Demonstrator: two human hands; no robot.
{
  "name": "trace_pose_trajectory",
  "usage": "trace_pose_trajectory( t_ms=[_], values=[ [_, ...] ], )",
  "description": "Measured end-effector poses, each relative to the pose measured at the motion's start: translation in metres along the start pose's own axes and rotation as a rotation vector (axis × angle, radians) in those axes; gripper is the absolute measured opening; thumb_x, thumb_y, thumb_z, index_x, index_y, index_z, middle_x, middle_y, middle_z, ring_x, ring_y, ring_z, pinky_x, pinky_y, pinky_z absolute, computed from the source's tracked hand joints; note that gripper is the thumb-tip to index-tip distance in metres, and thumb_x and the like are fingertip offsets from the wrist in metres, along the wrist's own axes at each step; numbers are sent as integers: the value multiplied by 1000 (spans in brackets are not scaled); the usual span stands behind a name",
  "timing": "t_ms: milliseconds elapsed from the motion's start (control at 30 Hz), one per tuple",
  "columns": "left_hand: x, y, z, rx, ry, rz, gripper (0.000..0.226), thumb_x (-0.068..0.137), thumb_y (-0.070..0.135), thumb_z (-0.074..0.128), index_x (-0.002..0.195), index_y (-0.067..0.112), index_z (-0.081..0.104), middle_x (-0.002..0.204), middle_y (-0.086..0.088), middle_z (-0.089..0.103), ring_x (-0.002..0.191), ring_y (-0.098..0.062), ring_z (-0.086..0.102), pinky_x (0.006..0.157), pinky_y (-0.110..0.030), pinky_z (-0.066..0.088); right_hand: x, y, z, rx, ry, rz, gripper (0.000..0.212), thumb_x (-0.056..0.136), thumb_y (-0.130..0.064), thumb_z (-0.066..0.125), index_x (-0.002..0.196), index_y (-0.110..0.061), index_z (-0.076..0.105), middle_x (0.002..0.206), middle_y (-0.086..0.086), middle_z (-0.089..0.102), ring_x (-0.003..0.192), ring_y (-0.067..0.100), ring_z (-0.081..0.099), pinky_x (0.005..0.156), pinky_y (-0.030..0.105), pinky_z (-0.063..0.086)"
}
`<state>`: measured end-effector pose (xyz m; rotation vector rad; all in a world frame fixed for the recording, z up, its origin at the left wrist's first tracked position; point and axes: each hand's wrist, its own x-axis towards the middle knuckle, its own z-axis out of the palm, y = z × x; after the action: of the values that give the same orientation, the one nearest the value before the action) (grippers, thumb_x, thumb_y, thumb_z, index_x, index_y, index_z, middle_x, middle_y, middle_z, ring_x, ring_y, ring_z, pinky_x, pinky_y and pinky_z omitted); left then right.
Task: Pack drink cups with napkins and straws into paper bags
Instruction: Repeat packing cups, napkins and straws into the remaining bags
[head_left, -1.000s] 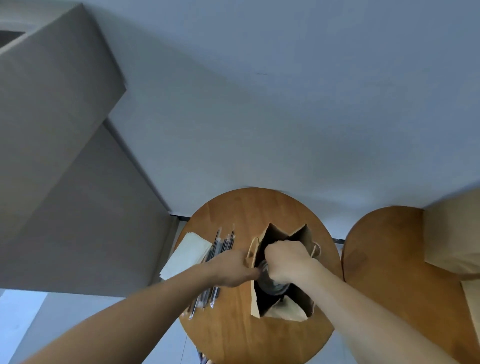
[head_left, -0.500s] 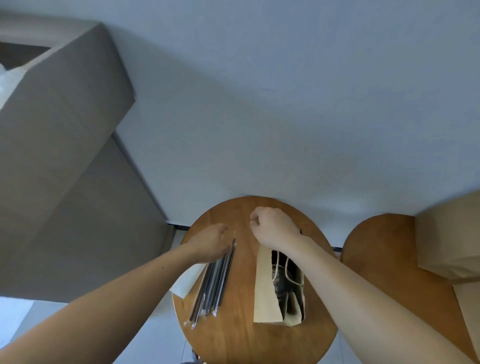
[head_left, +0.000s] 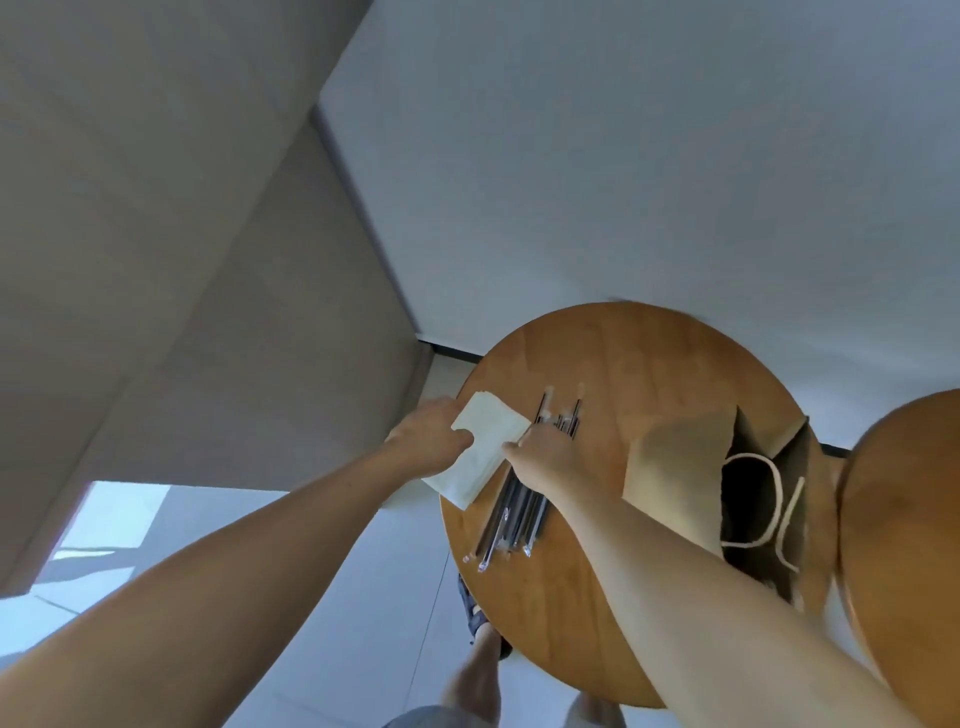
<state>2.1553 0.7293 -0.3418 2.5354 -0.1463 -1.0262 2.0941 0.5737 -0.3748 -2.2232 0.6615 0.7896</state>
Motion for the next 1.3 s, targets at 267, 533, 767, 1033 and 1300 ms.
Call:
trace_pose_trajectory(
  t_ms=[267,533,767,1033,1300],
  values=[
    [28,-47,29,-104,21,-161,50,93,27,53,142,24,43,139,-1,51,98,-17,49,51,-19,38,45,4,74,49,-10,120,43,95,-42,54,64,-13,45,56,-1,50,45,13,49,42,20,32],
    [45,-61,43,-136,-7,-133,50,93,28,53,142,22,44,139,-4,50,98,-16,48,57,-20,40,60,5,102,26,56,211,38,94,-47,51,85,-11,60,70,-1,60,56,14,56,43,21,34],
    [44,-59,40,-165,-13,-108,49,94,30,54,142,23,44,142,-2,50,101,-15,49,73,-26,45,50,5,96,110,109,150,29,93,-37,55,84,-12,67,74,4,69,59,16,65,49,23,46],
    [39,-42,39,-332,-22,-159,34,95,30,53,128,22,51,121,0,58,84,-9,52,66,-21,43,24,14,83,733,240,27,26,81,-5,70,98,-19,56,78,-7,62,73,8,62,54,10,45],
    [37,-19,52,-879,-306,-355,42,95,42,61,126,13,56,115,-12,66,103,-30,65,94,-43,53,-5,33,58,1046,117,-58,21,81,4,58,91,-12,65,91,20,63,84,29,61,74,42,52]
  ],
)
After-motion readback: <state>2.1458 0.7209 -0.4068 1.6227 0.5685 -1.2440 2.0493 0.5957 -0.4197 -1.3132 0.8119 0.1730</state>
